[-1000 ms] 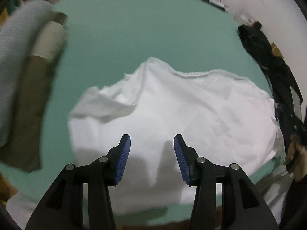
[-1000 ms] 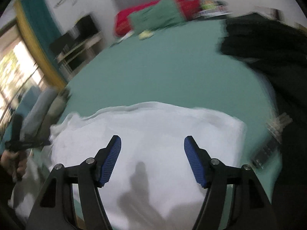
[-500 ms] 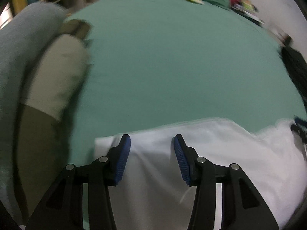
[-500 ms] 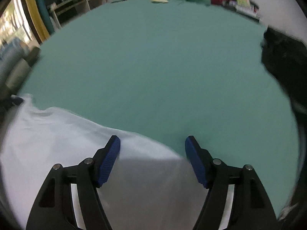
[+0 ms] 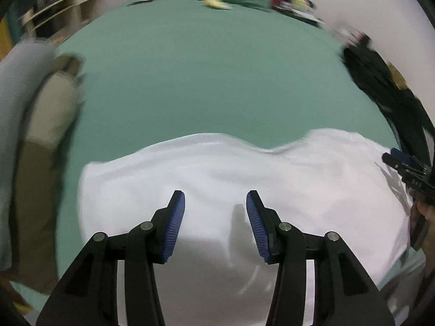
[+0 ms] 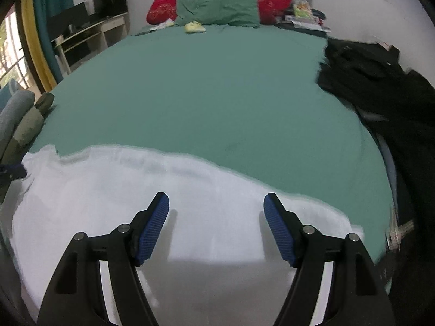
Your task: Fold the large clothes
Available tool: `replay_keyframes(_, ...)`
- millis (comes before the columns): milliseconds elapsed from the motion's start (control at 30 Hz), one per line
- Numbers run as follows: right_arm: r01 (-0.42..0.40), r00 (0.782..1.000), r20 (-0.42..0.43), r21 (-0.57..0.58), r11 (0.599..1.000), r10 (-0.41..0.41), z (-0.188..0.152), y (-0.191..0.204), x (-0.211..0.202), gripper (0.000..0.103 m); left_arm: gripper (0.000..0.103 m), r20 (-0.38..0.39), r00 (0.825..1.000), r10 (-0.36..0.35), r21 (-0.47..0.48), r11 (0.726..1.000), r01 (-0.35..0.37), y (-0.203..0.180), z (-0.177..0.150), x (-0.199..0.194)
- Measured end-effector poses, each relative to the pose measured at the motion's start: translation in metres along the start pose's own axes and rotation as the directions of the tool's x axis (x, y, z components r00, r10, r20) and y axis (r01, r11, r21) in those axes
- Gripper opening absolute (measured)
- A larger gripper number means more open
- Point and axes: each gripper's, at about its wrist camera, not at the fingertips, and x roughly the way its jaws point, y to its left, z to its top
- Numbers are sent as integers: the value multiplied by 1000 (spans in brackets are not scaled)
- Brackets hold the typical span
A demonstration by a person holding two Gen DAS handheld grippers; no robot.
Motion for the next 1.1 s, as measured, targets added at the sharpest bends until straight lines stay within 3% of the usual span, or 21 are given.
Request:
replay_keyframes(133, 9, 999, -51, 21, 1000, -8, -25, -12, -4, 73, 50, -16, 1000, -26, 87, 996, 28, -57, 15, 20)
replay_keyframes(267, -9, 995, -101, 93, 996, 19, -32, -36, 9, 74, 50, -105, 994, -12, 82, 996, 21, -84, 29, 53)
replay_keyframes(400, -18, 993, -111, 99, 995, 29, -25, -43, 18, 80, 51, -106, 993, 51, 99, 994, -40, -90, 44, 73)
replay_keyframes(533, -9, 993, -116, 76, 997, 17, -20, -40, 23, 82, 51, -91, 993, 79, 51, 996, -75, -83, 63, 79)
replay_keyframes(667, -32, 994, -101, 108, 994, 43, -24, -47, 17, 82, 51, -34, 997, 64, -39, 997, -66, -71, 68, 55)
replay_keyframes(933, -40, 999, 35, 157, 987, 35, -46, -52, -41, 82, 51, 41, 999, -13, 12, 1000, 12, -90, 19, -19)
replay_keyframes(1100, -121, 991, 89, 324, 938, 97, -92, -79, -75, 82, 51, 58, 997, -44, 29, 999, 42, -107, -20, -50)
